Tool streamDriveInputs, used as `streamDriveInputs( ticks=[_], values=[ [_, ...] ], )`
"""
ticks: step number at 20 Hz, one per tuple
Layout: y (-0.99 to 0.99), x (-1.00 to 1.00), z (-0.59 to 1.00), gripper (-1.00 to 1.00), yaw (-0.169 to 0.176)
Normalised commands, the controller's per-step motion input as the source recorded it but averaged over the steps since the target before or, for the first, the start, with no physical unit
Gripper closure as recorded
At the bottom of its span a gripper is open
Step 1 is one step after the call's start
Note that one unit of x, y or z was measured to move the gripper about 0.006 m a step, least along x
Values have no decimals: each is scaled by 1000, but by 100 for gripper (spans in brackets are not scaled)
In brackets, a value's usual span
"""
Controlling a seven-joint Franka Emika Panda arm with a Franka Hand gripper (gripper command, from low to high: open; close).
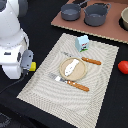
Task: Interact with the objects in diverse but meaningful ways.
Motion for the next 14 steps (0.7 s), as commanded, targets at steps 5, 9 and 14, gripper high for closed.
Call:
streamDriveInputs(
  ticks=[5,9,14],
  values=[
    [3,745,945,100,-104],
    [-110,800,671,100,-132],
    [-261,781,396,100,-134]
  ],
)
